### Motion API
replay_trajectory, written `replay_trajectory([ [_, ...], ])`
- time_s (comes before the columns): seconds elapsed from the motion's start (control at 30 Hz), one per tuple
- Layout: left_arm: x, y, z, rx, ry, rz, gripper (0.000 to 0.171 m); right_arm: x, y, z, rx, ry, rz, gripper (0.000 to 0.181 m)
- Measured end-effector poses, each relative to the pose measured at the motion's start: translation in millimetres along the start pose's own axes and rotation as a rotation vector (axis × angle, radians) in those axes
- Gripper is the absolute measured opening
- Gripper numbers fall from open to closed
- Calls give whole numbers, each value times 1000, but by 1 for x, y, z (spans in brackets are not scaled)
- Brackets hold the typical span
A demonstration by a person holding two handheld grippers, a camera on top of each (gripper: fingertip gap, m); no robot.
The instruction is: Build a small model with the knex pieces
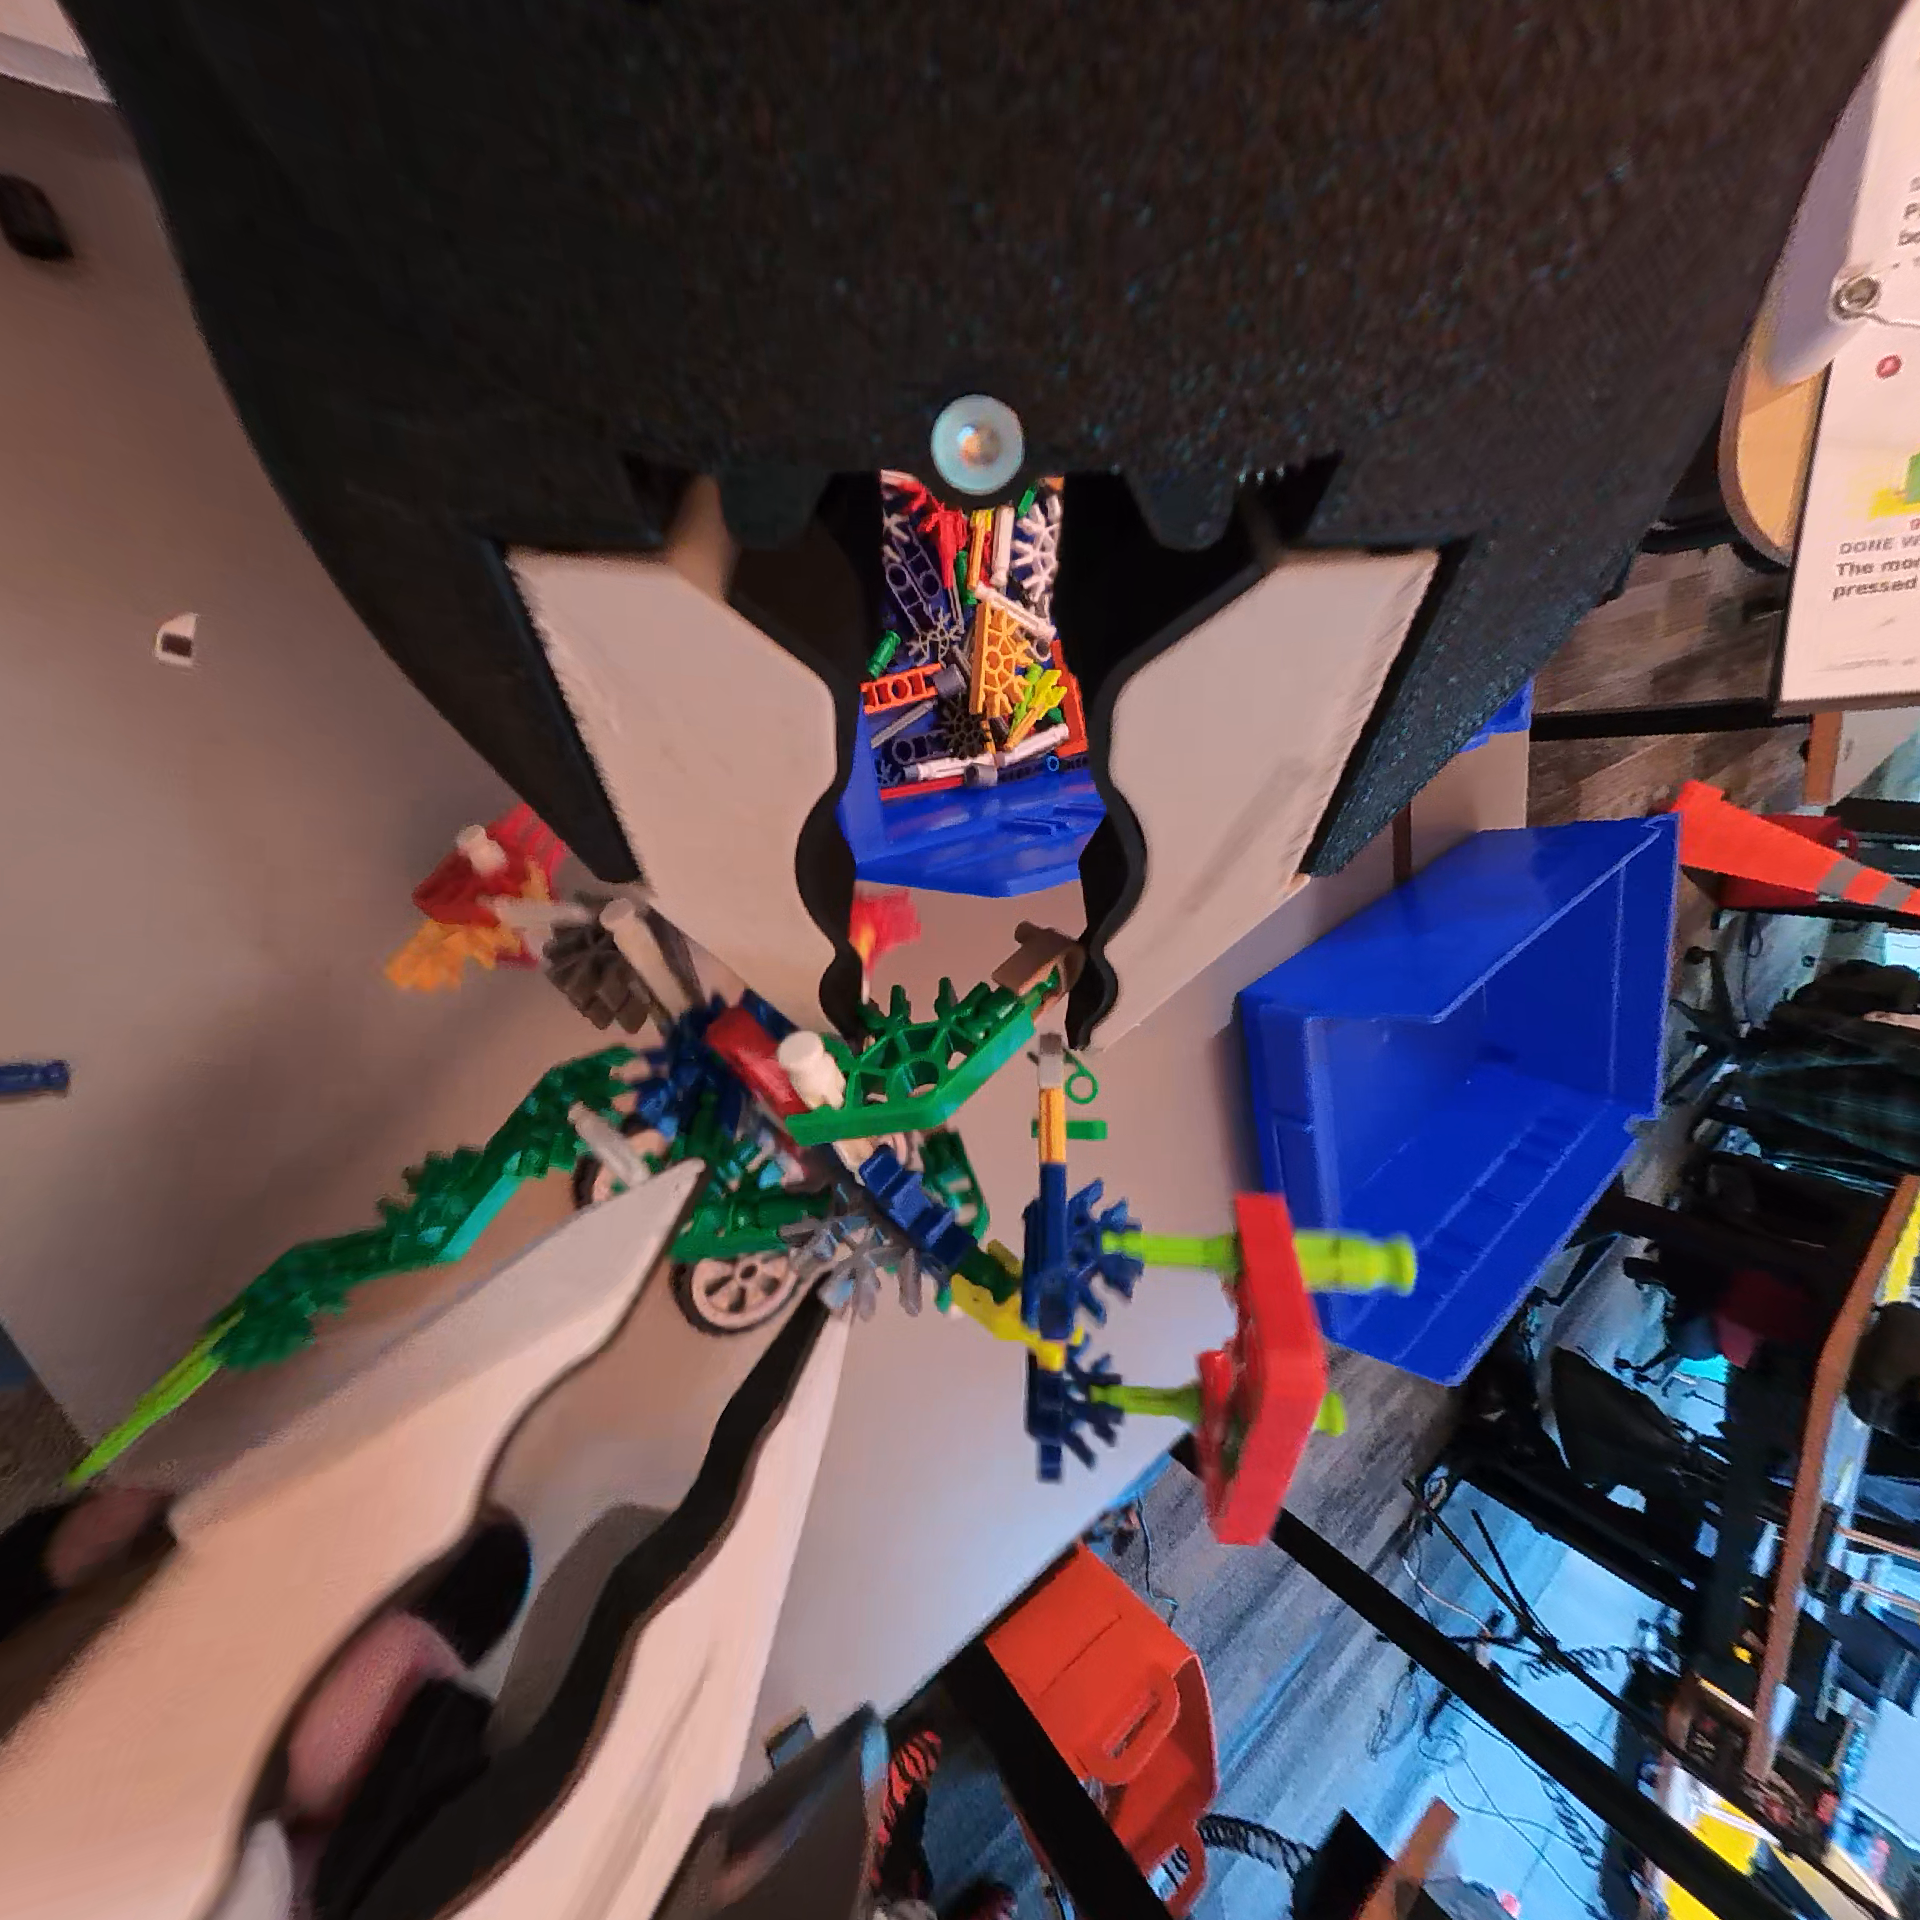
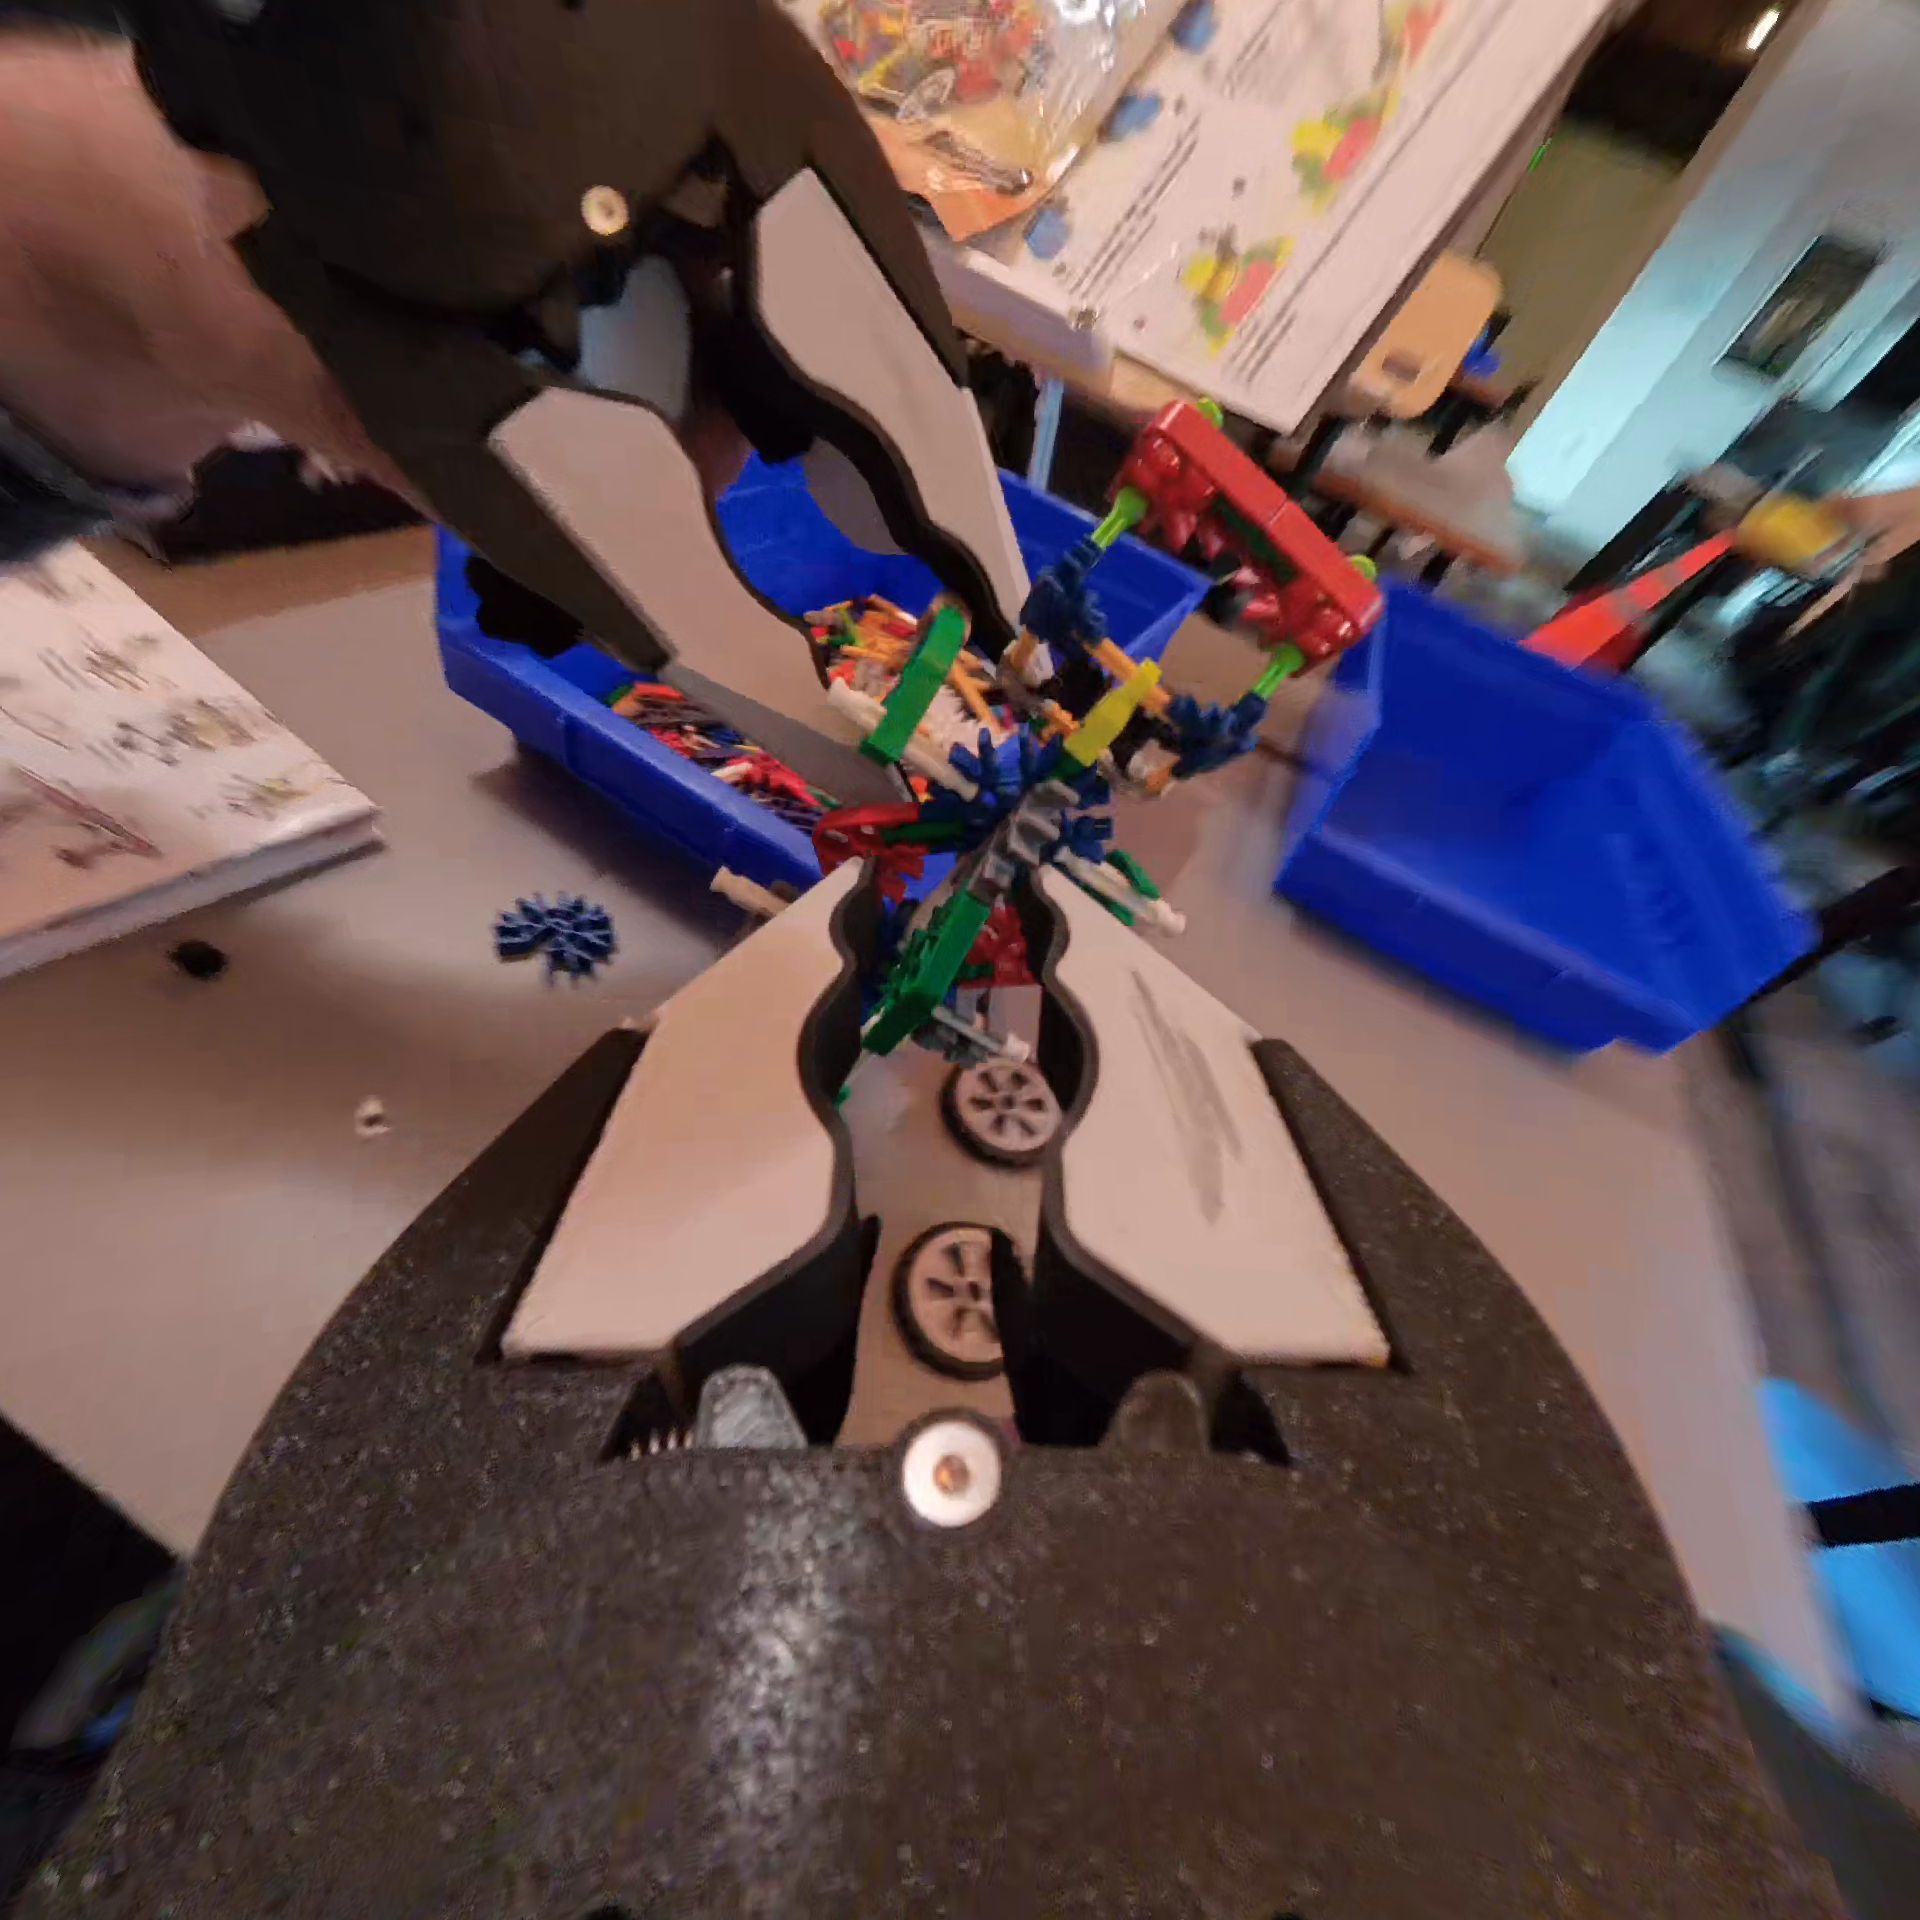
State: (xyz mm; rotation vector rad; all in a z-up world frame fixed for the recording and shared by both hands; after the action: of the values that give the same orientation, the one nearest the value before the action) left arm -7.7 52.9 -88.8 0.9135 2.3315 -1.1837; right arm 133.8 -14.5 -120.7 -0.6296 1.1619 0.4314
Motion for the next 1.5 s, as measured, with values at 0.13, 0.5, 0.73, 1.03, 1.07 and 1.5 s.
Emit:
replay_trajectory([
  [0.13,-2,-7,-3,2,-21,30,37,-16,-7,-8,96,-256,30,20],
  [0.5,2,-12,-9,-21,-31,13,37,-27,-12,-11,57,-403,-3,18],
  [0.73,4,-9,-7,-13,-41,7,37,-25,-7,-16,5,-389,-15,20],
  [1.03,5,-7,-3,2,-24,-17,37,-22,11,-13,61,-438,-37,14],
  [1.07,5,-6,-2,5,-20,-21,37,-22,12,-12,66,-442,-41,10],
  [1.5,6,-1,0,8,-25,-34,37,-18,14,-11,85,-556,-54,12],
])
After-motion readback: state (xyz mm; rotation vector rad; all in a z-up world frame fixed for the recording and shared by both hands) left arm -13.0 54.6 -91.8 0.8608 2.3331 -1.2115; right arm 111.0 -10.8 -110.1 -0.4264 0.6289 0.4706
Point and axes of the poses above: each gripper's, where its closed fingertips meet, y out along the fingers, x out of its underside, z = x × y across the jaws, the point moved 10 cm from there along -y, back along the fingers, and after that the axes turned 1 degree about -x, right-handed, at the moved point
